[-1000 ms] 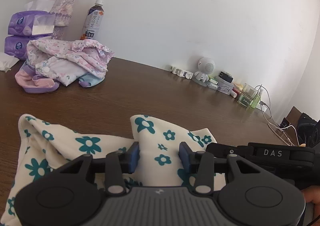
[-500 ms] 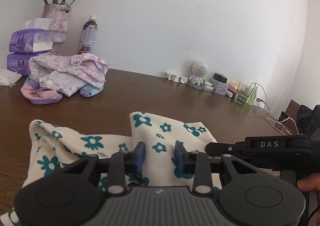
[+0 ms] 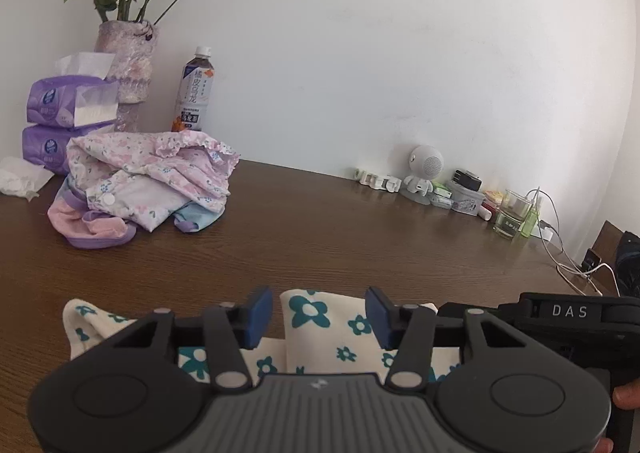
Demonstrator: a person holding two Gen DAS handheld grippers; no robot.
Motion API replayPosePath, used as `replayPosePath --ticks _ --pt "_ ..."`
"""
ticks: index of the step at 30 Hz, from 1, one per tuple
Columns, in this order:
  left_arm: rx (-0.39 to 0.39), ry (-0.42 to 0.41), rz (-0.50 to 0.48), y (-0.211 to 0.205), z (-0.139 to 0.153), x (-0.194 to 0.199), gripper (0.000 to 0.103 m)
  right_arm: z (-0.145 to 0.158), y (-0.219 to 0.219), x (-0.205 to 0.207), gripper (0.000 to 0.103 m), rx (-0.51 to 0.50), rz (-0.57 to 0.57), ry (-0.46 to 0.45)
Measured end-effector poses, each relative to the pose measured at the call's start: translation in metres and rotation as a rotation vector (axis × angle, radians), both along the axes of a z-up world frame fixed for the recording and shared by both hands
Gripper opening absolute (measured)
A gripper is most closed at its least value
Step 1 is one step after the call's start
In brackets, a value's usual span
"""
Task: Fold clothes
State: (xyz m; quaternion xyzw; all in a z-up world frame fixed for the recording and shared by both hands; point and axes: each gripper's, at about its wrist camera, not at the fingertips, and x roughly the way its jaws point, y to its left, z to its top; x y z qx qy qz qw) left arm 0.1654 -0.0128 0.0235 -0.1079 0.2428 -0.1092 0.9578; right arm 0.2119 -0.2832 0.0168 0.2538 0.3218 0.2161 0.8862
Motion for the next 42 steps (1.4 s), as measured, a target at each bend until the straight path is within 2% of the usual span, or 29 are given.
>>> replayPosePath --ticks 1,2,3,5,7,10,12,13,14,17,20,22,23,24,25,29,32,36,40,42 --pt "-0.005 0.013 -0.001 0.000 -0.002 0.004 0.023 -0.001 0.002 0.005 0.039 0.005 -0.002 0.012" --pt "0.003 0.025 -0.006 -0.001 -0.006 0.005 0.020 -0.004 0.003 0.008 0.038 0.013 -0.001 0.027" --pt "0.005 0.030 -0.008 -0.002 -0.009 0.006 0.019 -0.007 0.005 0.011 0.035 0.018 -0.003 0.042" --pt "-0.001 0.029 -0.019 -0.001 -0.011 0.006 0.015 -0.013 0.005 0.014 0.019 0.022 -0.013 0.066" --pt "-0.003 0.027 -0.027 -0.001 -0.012 0.005 0.015 -0.016 0.004 0.014 0.014 0.038 -0.019 0.067" --pt "-0.016 0.040 -0.017 0.000 -0.017 0.005 0.016 -0.019 0.005 0.011 0.014 0.033 -0.015 0.051" --pt "-0.038 0.032 -0.005 0.004 -0.017 0.002 0.026 -0.022 0.003 0.010 0.017 0.044 -0.016 0.047" --pt "-0.053 0.021 0.003 0.006 -0.015 -0.003 0.040 -0.023 0.000 0.009 0.023 0.055 -0.021 0.049" --pt "-0.062 0.004 0.003 0.007 -0.013 -0.010 0.049 -0.022 -0.003 0.006 0.028 0.063 -0.028 0.049" --pt "-0.044 -0.025 -0.007 0.002 -0.007 -0.031 0.051 -0.019 -0.013 -0.009 0.032 0.079 -0.045 0.042" --pt "0.004 0.000 -0.028 -0.007 -0.012 -0.045 0.051 -0.016 -0.015 -0.025 0.035 0.066 -0.049 0.033" --pt "0.001 0.009 -0.021 -0.007 -0.016 -0.047 0.050 -0.017 -0.014 -0.031 0.035 0.053 -0.043 0.031" --pt "-0.015 0.014 -0.022 -0.005 -0.017 -0.046 0.046 -0.017 -0.011 -0.032 0.035 0.047 -0.037 0.030" --pt "-0.028 0.018 -0.023 -0.004 -0.018 -0.045 0.043 -0.018 -0.009 -0.032 0.033 0.041 -0.030 0.030" --pt "-0.032 0.022 -0.026 -0.003 -0.019 -0.044 0.040 -0.018 -0.007 -0.033 0.020 0.034 -0.024 0.029" --pt "-0.041 0.028 -0.034 0.000 -0.021 -0.043 0.035 -0.019 0.002 -0.036 0.016 0.006 -0.004 0.021" --pt "-0.032 0.022 -0.024 -0.002 -0.019 -0.048 0.038 -0.018 0.004 -0.038 0.017 -0.013 -0.010 0.017" --pt "-0.025 0.009 -0.020 -0.004 -0.012 -0.065 0.045 -0.011 -0.001 -0.048 0.028 -0.004 -0.021 0.014" --pt "-0.006 0.003 -0.036 -0.007 -0.011 -0.077 0.043 -0.007 -0.001 -0.065 0.029 -0.041 -0.015 -0.006" --pt "-0.001 0.000 -0.047 -0.008 -0.013 -0.078 0.033 -0.008 -0.001 -0.069 0.028 -0.045 -0.016 -0.008"
